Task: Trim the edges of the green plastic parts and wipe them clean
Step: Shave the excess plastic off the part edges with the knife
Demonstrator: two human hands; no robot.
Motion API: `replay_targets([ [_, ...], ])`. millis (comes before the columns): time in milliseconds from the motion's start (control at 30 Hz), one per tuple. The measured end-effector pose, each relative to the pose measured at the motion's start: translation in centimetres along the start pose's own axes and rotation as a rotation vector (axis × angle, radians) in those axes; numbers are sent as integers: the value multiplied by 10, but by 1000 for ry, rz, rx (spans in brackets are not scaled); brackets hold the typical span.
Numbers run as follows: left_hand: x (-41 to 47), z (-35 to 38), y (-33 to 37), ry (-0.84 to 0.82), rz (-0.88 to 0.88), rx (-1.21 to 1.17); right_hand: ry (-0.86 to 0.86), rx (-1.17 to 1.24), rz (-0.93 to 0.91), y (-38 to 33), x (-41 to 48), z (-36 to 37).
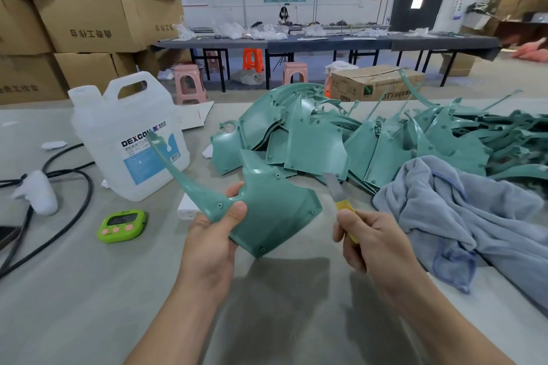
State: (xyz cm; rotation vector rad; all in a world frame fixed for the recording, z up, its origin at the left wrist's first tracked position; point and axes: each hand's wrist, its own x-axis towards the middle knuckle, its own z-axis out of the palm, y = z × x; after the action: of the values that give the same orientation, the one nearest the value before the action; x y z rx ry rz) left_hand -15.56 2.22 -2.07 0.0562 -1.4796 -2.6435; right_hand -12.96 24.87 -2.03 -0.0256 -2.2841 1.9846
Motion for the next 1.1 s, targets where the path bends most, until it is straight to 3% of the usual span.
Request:
replay_targets([
  [133, 1, -2, -1, -38, -26, -10, -78, -28, 50, 3, -3, 8],
  [300, 3, -2, -2, -2, -25, -47, -23, -232, 165, 9, 0, 10],
  [500, 2, -1, -2, -30, -31, 10, -11, -28, 76, 2, -3, 13],
  [700, 1, 0, -2, -18, -23, 29, -37, -267, 246, 7, 3, 9],
  [933, 2, 0, 1, 17, -53, -105, 105, 87, 124, 2, 3, 4],
  [1100, 0, 2, 2, -110, -89, -131, 60, 581, 291, -3, 2, 9],
])
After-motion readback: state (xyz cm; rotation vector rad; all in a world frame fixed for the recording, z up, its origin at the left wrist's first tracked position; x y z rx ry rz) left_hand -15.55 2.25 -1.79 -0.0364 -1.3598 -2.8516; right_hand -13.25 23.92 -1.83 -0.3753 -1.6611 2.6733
